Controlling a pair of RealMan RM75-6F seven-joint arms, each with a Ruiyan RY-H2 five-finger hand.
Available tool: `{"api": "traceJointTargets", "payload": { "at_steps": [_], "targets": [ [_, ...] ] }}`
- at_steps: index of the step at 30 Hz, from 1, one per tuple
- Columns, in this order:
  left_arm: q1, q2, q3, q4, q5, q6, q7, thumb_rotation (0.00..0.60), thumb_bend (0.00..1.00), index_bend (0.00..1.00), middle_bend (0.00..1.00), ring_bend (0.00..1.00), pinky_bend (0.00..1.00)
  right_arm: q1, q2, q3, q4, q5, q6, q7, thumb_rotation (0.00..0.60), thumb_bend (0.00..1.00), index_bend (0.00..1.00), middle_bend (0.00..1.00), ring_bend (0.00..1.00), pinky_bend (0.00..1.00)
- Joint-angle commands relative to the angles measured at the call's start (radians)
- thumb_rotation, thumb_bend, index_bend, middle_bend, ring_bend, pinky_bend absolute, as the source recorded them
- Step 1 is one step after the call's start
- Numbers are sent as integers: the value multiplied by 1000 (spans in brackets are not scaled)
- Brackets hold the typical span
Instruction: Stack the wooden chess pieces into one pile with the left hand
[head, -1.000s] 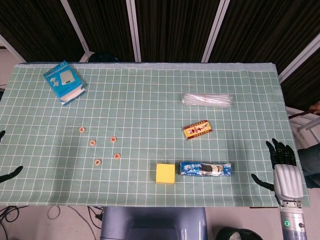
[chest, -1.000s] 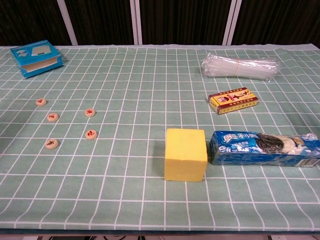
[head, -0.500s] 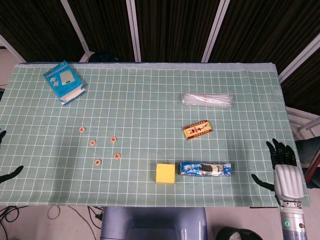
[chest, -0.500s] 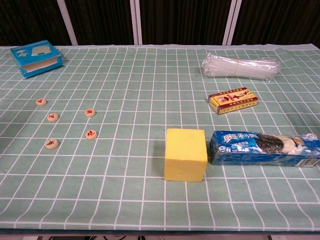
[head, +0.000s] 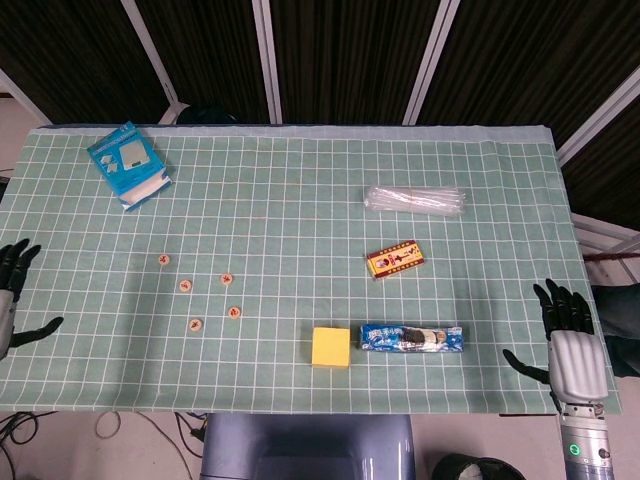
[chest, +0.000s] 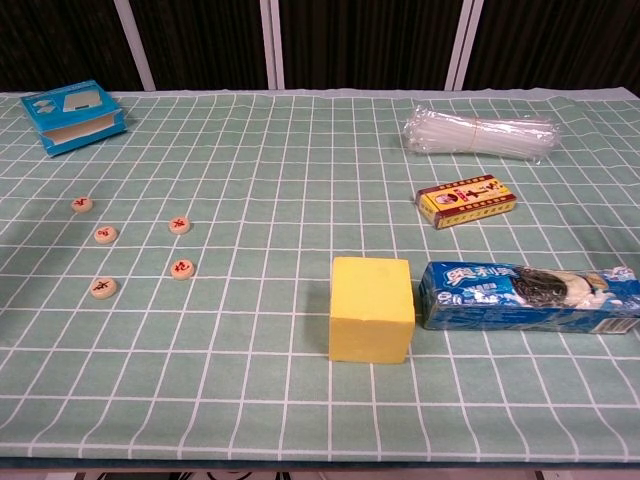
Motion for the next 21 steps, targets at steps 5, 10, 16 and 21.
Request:
{"api": "traceJointTargets", "payload": {
  "at_steps": [5, 10, 16, 21],
  "targets": [
    [-187, 21, -55, -52, -90, -255, 87, 600, 114, 130, 0, 0, 13, -1, -1, 4, -4, 10, -2, -5, 600, 233, 0, 12, 1, 0],
    [-263, -34, -71, -50, -149, -337, 172, 600, 155, 173, 0, 0, 13, -1, -2, 8, -6, 18, -3, -7, 600, 233, 0, 12, 1, 0],
    [-338, -129, -72, -29, -232, -401, 290, 600, 165, 235, 0, 0, 12, -1, 0, 12, -9, 29, -7, -3, 600, 233, 0, 11, 1, 0],
    [-386, -232, -63, 10, -275, -416, 365, 600, 203, 325, 11, 0, 13, -1, 4, 17, -11, 42, -10, 3, 600, 232, 0, 12, 1, 0]
  ]
}}
